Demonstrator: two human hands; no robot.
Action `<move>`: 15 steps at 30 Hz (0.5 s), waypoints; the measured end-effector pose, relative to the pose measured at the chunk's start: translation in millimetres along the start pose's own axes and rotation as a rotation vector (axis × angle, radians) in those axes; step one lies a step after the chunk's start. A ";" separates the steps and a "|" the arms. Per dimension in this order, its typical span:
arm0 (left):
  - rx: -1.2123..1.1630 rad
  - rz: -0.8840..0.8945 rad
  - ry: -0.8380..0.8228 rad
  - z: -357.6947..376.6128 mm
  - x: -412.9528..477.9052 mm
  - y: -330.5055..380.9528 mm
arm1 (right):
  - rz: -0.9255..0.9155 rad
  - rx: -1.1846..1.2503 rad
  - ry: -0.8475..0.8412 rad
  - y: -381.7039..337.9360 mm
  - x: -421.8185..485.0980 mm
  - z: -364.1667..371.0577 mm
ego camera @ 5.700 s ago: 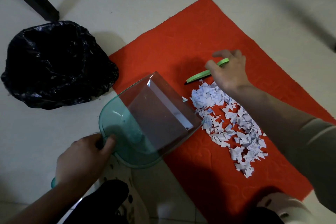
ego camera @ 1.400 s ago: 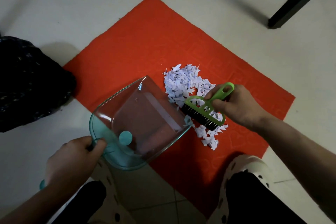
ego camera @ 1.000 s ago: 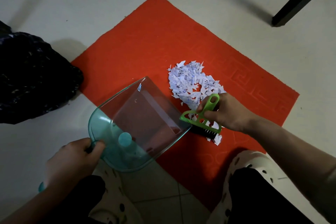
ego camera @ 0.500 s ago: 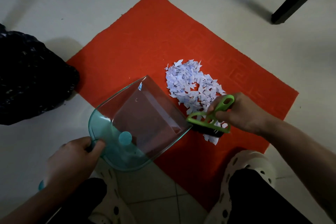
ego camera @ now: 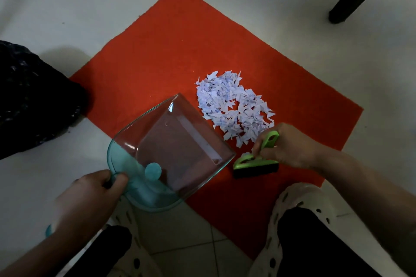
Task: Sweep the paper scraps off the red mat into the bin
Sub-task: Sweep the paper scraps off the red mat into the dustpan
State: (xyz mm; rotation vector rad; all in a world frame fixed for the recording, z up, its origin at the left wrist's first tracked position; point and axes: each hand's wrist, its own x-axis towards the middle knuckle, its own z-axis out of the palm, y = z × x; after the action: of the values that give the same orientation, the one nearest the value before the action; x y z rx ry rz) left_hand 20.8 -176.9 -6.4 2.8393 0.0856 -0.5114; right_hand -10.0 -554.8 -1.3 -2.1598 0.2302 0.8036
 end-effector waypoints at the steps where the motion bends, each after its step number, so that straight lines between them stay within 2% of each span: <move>1: -0.001 -0.002 -0.003 0.6 0.1 0.4 | -0.016 -0.007 0.051 -0.3 0.4 -0.6; 4: -0.019 -0.022 -0.025 1.3 1.8 -1.4 | -0.086 -0.011 0.186 -5.3 -3.0 -2.5; 7: -0.038 -0.035 -0.009 2.3 2.6 -4.7 | -0.108 0.013 0.232 -4.8 -5.1 -3.0; 13: -0.055 -0.045 -0.007 2.8 5.3 -7.3 | -0.098 -0.020 0.031 -6.7 -2.9 -2.1; 15: -0.051 -0.054 -0.003 2.6 6.1 -8.2 | -0.089 -0.059 0.102 -5.8 2.9 -2.6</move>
State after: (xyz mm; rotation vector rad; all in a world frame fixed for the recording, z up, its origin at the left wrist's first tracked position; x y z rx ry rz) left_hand 24.8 -169.5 -12.9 2.7931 0.1729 -0.5177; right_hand -4.1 -552.6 1.8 -2.2524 0.1629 0.6580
